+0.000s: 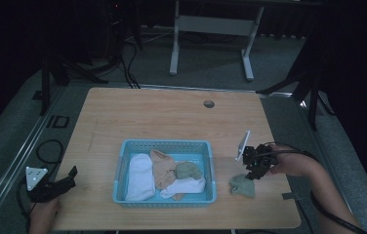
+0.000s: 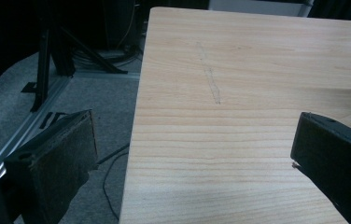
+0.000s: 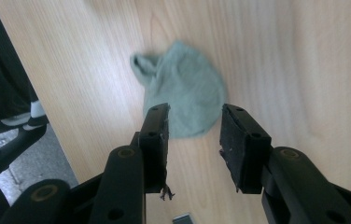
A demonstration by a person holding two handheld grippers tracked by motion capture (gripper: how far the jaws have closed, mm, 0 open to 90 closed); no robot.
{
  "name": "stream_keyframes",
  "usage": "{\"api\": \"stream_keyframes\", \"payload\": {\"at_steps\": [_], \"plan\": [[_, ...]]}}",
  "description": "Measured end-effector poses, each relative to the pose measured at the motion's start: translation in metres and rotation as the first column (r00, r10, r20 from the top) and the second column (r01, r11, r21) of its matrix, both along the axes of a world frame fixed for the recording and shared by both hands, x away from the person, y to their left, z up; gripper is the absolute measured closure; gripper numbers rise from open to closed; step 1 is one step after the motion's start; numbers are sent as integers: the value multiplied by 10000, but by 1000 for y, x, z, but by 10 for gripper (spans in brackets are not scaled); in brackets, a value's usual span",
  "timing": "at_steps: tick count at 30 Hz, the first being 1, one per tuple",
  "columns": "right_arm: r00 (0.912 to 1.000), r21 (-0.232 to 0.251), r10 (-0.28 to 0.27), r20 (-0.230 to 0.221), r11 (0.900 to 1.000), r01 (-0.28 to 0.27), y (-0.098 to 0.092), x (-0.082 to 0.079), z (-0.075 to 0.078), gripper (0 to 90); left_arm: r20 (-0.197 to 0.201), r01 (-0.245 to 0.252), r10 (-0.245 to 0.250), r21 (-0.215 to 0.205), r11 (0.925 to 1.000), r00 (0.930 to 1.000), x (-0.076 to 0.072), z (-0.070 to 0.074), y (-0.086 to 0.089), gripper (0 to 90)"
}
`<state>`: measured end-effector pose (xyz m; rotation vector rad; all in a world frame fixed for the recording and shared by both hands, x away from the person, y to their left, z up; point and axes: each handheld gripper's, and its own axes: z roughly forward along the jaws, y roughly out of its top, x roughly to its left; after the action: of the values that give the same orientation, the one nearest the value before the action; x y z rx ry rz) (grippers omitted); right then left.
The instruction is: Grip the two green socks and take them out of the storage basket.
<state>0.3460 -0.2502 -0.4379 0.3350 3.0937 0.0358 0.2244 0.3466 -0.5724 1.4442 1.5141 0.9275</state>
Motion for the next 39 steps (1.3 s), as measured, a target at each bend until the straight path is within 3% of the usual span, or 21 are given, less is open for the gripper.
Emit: {"api": "stream_keyframes", "payload": {"at_steps": [3, 11, 30, 39], "plan": [[9993, 10, 306, 200, 9995, -306, 17, 2, 13, 630, 3, 5, -5, -3, 10000, 10000, 0, 0, 0, 7], [9944, -12, 988, 379, 9951, -988, 54, 3, 27, 631, -4, 4, -4, -13, 10000, 10000, 0, 0, 0, 7], [9727, -151, 2294, 338, 9733, -2290, 130, 3, 25, 629, 22, 81, -81, -65, 9999, 10000, 0, 0, 1, 7], [9585, -446, 2850, 66, 9577, -2845, 166, 0, 11, 629, 1, 89, -89, -59, 9999, 10000, 0, 0, 1, 7]]}}
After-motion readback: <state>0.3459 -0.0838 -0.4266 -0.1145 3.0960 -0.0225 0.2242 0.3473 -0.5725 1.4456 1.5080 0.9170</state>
